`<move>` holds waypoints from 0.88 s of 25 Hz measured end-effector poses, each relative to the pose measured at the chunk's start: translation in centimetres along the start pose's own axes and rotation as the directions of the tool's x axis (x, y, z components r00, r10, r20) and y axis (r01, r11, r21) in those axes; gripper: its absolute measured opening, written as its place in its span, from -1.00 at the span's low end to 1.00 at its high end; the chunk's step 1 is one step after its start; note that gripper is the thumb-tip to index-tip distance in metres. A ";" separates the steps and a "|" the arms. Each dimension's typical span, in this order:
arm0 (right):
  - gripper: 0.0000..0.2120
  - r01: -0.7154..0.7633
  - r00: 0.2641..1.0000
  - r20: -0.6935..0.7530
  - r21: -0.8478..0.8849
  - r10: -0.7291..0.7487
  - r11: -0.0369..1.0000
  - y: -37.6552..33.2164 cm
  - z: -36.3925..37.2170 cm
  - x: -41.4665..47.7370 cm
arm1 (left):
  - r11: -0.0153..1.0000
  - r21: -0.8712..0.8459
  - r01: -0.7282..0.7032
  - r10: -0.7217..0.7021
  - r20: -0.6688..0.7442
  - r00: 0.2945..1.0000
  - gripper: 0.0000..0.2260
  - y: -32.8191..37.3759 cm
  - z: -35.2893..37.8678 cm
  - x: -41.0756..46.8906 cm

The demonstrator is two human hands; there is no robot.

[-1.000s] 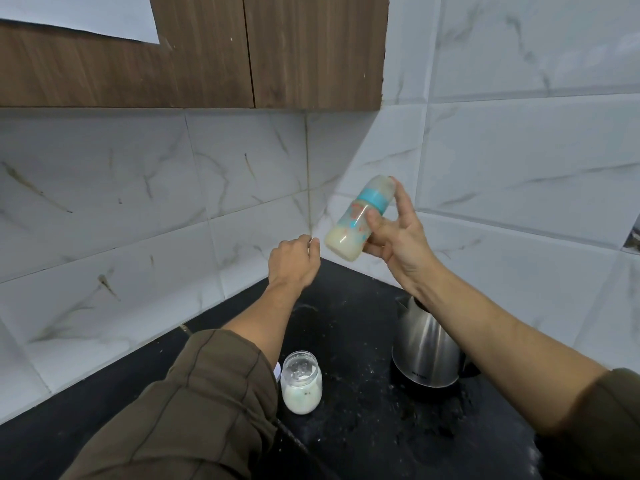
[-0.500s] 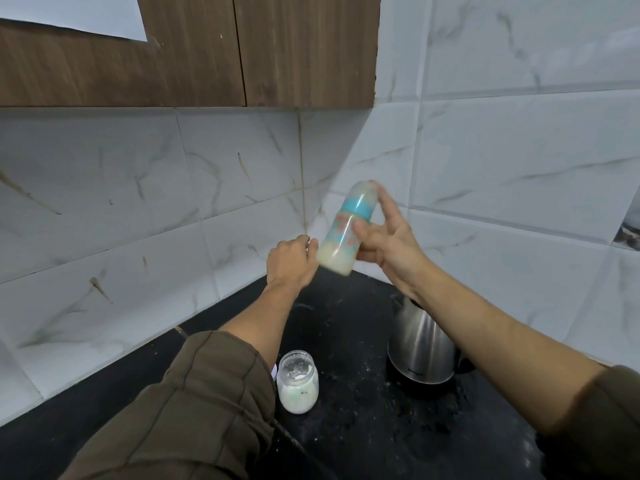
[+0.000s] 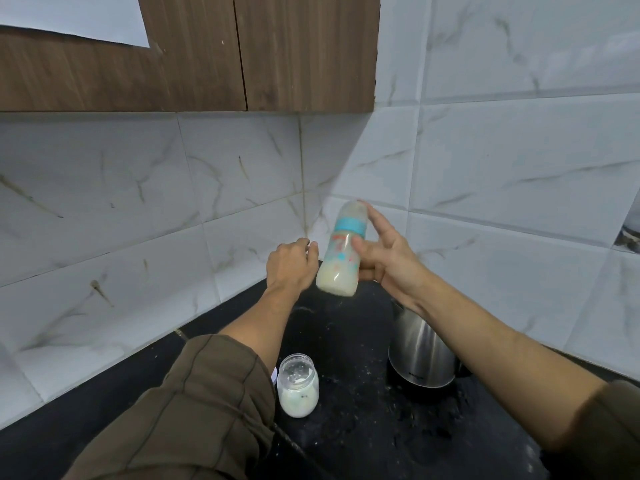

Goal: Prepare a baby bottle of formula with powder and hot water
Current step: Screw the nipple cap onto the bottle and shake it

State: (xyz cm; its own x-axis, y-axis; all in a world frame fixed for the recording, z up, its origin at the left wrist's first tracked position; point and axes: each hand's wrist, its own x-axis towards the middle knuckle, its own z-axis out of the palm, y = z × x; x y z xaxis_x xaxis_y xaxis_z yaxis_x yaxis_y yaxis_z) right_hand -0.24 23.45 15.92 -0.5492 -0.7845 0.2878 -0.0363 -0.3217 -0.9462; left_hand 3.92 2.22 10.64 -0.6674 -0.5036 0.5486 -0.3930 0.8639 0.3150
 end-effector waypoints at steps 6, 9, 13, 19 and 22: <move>-0.50 -0.105 0.993 -0.023 0.206 0.112 0.973 0.0 -0.3 0.3 | 1.000 0.003 0.013 -0.012 -0.017 1.000 -0.62 -0.1 0.0 0.1; -0.43 -0.099 0.995 0.031 0.108 0.096 0.989 -0.7 -0.3 0.1 | 1.000 0.019 0.003 -0.002 -0.011 1.000 -0.62 0.0 0.1 0.0; -0.47 -0.032 0.985 -0.154 0.297 0.081 0.954 -1.4 -0.3 1.0 | 1.000 0.017 0.002 -0.001 -0.025 1.000 -0.62 -0.1 0.0 -0.1; -0.36 -0.007 0.993 -0.110 0.199 0.030 0.980 -1.3 -0.3 0.3 | 1.000 0.025 -0.004 0.005 -0.015 1.000 -0.62 0.0 -0.1 0.1; -0.41 0.035 0.981 -0.194 0.308 0.027 0.951 -1.1 -0.9 0.7 | 1.000 0.019 0.001 0.000 -0.030 1.000 -0.62 -0.1 -0.1 -0.2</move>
State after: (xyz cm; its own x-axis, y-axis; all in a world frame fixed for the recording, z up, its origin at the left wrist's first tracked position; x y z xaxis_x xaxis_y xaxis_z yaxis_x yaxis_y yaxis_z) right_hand -1.31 23.71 17.09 -0.7014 -0.6753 0.2279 0.2033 -0.4961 -0.8441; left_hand 4.12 2.23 10.62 -0.6477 -0.5035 0.5719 -0.4055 0.8632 0.3008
